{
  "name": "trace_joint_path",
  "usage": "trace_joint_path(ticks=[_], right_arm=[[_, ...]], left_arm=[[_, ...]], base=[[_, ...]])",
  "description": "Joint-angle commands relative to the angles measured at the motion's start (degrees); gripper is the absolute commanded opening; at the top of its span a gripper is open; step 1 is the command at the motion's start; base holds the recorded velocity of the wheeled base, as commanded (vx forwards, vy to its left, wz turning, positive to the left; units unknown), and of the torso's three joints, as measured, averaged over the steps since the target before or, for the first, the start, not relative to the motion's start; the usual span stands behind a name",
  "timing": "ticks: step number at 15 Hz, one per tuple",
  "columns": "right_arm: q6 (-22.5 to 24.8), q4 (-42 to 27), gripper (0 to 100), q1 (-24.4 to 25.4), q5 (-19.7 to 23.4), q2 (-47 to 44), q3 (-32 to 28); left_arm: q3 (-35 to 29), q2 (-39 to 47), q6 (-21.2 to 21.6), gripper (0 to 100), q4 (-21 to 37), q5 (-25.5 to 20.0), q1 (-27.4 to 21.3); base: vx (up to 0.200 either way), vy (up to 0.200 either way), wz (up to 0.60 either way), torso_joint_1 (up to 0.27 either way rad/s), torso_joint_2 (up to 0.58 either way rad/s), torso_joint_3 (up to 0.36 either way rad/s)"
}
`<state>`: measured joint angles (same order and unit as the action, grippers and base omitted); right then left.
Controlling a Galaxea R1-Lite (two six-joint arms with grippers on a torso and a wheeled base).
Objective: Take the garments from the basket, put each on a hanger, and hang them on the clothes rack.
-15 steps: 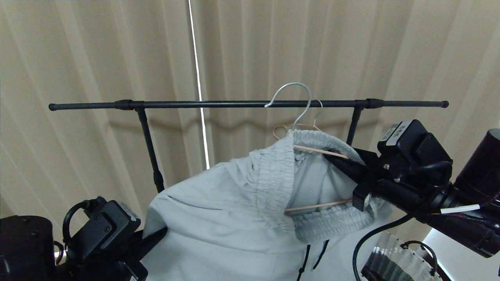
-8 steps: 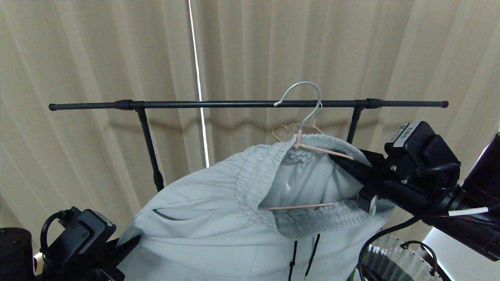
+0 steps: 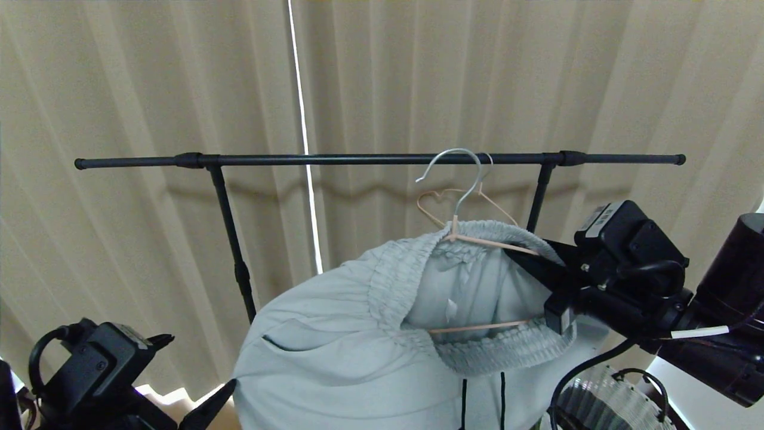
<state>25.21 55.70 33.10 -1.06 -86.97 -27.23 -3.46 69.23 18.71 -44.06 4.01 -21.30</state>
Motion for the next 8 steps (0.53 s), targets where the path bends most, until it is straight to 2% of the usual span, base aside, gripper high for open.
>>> trace_joint_path(ticks=[1, 3, 6, 8], right_arm=[[0.01, -0.06, 0, -0.05, -0.79, -0.66, 0.16], [0.01, -0.15, 0, -1.90, -5.88, -2.77, 0.95], [0.01, 0.02, 0, -2.16, -12.47, -3.65, 2.54], [0.01, 0.02, 0, -2.07, -13.79, -3.30, 2.98]], left_arm=[[1.26, -5.69, 0.01, 100, 0.02, -0.58, -0.06], [2.41, -13.07, 0.01, 100, 0.20, -5.33, -0.15], [2.32, -19.75, -0.34, 100, 0.38, -5.15, 0.73], [2.41, -23.35, -0.34, 100, 0.46, -5.24, 3.37]], base=[[0.000, 0.000, 0.00, 0.000, 0.00, 0.000], [0.000, 0.000, 0.00, 0.000, 0.00, 0.000], [0.000, 0.000, 0.00, 0.000, 0.00, 0.000], [0.000, 0.000, 0.00, 0.000, 0.00, 0.000]])
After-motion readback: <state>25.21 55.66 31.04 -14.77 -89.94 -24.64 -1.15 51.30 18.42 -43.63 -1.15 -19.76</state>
